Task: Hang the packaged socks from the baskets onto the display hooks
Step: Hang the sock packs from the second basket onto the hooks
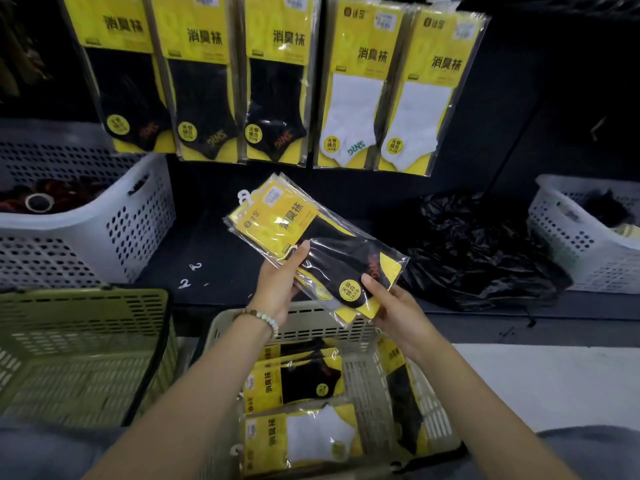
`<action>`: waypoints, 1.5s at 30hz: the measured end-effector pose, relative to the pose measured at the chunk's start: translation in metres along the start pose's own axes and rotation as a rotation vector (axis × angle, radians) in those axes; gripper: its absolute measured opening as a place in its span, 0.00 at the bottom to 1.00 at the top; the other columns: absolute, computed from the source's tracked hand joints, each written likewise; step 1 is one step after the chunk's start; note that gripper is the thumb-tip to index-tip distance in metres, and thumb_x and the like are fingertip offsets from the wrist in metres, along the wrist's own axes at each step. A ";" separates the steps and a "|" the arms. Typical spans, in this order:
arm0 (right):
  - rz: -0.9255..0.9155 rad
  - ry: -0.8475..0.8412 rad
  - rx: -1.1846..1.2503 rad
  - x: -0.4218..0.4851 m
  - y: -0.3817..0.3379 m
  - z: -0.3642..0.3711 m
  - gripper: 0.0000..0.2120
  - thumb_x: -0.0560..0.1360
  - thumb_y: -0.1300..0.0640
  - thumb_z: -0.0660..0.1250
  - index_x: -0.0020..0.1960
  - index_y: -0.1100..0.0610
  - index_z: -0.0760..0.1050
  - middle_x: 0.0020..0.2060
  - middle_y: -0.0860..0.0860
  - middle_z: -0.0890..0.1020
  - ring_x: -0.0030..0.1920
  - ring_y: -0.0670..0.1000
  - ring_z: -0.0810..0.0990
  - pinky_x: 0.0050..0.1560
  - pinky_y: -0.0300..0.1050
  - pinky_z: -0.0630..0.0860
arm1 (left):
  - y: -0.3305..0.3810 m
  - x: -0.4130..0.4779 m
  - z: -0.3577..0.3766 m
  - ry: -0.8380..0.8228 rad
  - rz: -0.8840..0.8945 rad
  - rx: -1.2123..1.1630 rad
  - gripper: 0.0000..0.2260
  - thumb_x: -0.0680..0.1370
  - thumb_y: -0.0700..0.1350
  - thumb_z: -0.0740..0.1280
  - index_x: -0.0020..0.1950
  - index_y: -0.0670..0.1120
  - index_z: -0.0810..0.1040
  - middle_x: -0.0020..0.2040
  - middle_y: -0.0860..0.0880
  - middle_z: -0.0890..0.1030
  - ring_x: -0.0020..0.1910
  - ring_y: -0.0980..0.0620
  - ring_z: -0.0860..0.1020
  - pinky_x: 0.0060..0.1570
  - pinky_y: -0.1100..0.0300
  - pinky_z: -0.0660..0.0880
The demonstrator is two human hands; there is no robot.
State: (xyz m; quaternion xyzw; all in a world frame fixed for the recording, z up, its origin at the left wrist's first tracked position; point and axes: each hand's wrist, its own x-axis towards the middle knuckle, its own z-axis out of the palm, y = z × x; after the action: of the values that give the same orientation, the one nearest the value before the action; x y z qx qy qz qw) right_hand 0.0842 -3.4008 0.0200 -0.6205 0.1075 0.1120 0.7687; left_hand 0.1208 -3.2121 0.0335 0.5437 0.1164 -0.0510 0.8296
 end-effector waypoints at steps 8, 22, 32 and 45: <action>-0.412 0.155 -0.218 0.008 -0.085 -0.006 0.25 0.72 0.51 0.71 0.66 0.51 0.69 0.62 0.46 0.75 0.54 0.36 0.77 0.50 0.31 0.75 | 0.054 0.006 0.027 -0.192 0.242 0.468 0.19 0.70 0.49 0.74 0.58 0.54 0.75 0.49 0.60 0.82 0.45 0.68 0.80 0.40 0.74 0.73; -0.610 0.058 -0.134 0.019 -0.182 0.035 0.09 0.72 0.55 0.71 0.49 0.57 0.77 0.45 0.47 0.85 0.48 0.47 0.84 0.47 0.36 0.79 | 0.133 0.003 0.070 -0.307 0.345 0.469 0.18 0.63 0.59 0.73 0.50 0.56 0.78 0.42 0.63 0.84 0.42 0.65 0.81 0.36 0.74 0.74; -0.621 0.358 -0.017 0.052 -0.253 -0.035 0.06 0.79 0.56 0.63 0.52 0.52 0.78 0.51 0.50 0.83 0.53 0.50 0.81 0.51 0.42 0.75 | 0.203 0.042 0.078 -0.121 0.523 0.498 0.13 0.70 0.63 0.66 0.50 0.60 0.81 0.43 0.60 0.84 0.43 0.59 0.81 0.44 0.64 0.78; -0.695 0.278 -0.129 0.128 -0.291 -0.037 0.04 0.77 0.59 0.65 0.51 0.53 0.77 0.43 0.45 0.84 0.42 0.39 0.83 0.38 0.29 0.76 | 0.211 0.061 0.100 -0.113 0.568 0.393 0.18 0.70 0.60 0.67 0.56 0.55 0.79 0.49 0.57 0.84 0.48 0.57 0.83 0.47 0.59 0.78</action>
State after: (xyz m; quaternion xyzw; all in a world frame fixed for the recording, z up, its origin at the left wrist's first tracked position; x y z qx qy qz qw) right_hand 0.2936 -3.4914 0.2439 -0.6764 -0.0132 -0.2341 0.6983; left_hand 0.2380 -3.2157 0.2443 0.7000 -0.0976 0.1304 0.6953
